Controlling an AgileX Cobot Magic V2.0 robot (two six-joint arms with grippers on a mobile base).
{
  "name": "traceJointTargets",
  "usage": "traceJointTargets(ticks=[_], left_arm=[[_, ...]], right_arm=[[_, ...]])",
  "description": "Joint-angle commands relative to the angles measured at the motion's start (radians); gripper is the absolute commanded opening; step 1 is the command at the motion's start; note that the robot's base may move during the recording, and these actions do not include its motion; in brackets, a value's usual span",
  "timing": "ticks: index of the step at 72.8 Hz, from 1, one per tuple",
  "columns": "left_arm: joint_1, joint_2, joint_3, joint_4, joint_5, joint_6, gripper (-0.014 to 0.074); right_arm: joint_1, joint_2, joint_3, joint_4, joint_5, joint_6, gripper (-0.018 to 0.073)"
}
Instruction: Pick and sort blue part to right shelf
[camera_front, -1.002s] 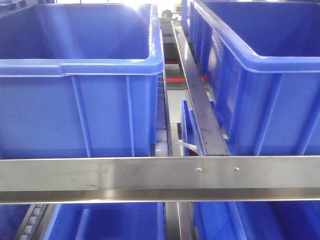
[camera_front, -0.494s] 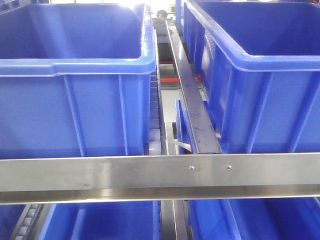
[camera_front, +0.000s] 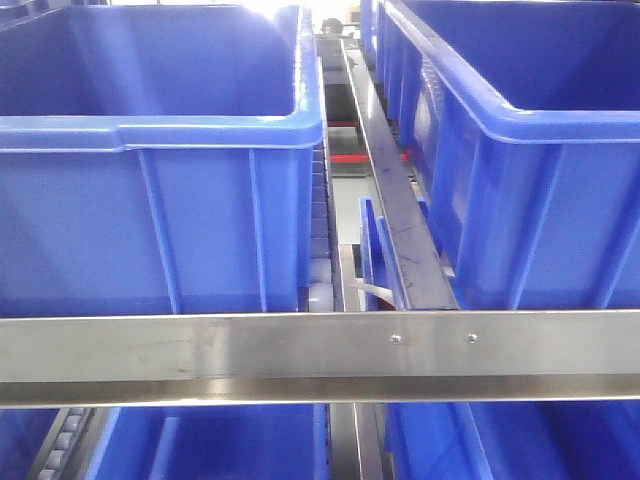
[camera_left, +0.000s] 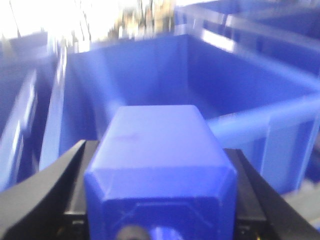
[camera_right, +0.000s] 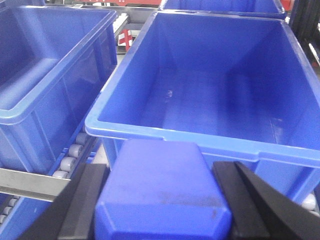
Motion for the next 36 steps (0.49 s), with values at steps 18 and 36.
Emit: traceJointTargets(ticks=[18,36], left_arm=[[-0.005,-0.017,-0.030,0.010,-0.339,-0.003,0.0335],[-0.005,-0.017,-0.030,0.010,-0.357,-0.003,0.0335]], right_arm=[[-0.001,0.019,-0.025,0.000,-0.098,-0.006,0.0215],[-0.001,0.019,-0.025,0.000,-0.098,-0.006,0.0215]])
